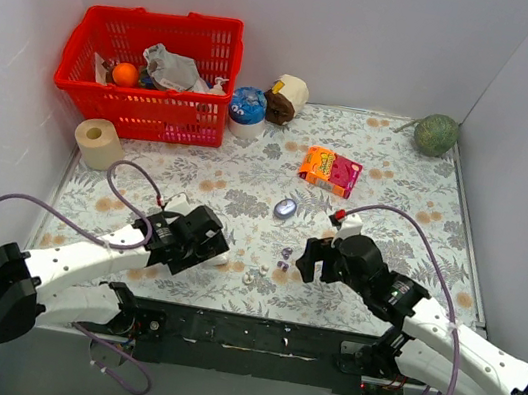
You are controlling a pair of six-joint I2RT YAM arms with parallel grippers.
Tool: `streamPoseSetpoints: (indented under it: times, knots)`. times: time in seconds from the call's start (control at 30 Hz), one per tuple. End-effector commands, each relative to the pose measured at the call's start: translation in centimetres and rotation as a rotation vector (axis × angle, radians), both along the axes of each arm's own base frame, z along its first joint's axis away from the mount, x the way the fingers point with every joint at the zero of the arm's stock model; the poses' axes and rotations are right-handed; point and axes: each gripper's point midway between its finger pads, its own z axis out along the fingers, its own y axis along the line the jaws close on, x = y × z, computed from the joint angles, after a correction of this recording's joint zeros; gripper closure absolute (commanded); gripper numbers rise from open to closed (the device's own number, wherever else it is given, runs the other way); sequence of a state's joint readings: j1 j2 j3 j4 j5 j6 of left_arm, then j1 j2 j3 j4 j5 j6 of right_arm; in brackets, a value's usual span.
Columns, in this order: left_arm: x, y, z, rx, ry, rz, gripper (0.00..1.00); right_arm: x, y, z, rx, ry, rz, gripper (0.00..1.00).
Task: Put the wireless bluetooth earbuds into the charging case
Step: Pick up the charging case at the center of the board.
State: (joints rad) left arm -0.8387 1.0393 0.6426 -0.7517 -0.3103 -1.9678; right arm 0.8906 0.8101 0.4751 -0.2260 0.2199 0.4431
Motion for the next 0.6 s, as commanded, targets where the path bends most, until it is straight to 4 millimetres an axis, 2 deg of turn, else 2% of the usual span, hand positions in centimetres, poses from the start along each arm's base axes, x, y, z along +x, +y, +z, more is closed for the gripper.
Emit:
streamPoseSetpoints:
  times: [0.0,0.03,0.13,0.43,0.57]
  knots:
    - [1.2,-0.3,0.1,0.038,-0.026,0.099,0.02,0.2,0.4,2.7,0.052,-0.059,0.019,0.09]
    - [1.2,-0.2,-0.5,0.069,-0.010,0.097,0.02,0.2,0.4,2.9,0.059,-0.065,0.019,0.09]
    - [1.4,-0.2,-0.8,0.110,-0.016,0.077,0.02,0.0,0.4,2.8,0.066,-0.062,0.029,0.09]
    - [3.0,-1.7,0.0,0.134,-0.094,-0.062,0.02,-0.3,0.6,2.9,0.086,-0.063,0.042,0.09]
    - [3.2,-2.6,-0.7,0.154,-0.079,-0.122,0.02,-0.4,0.7,2.6,0.089,-0.055,0.044,0.09]
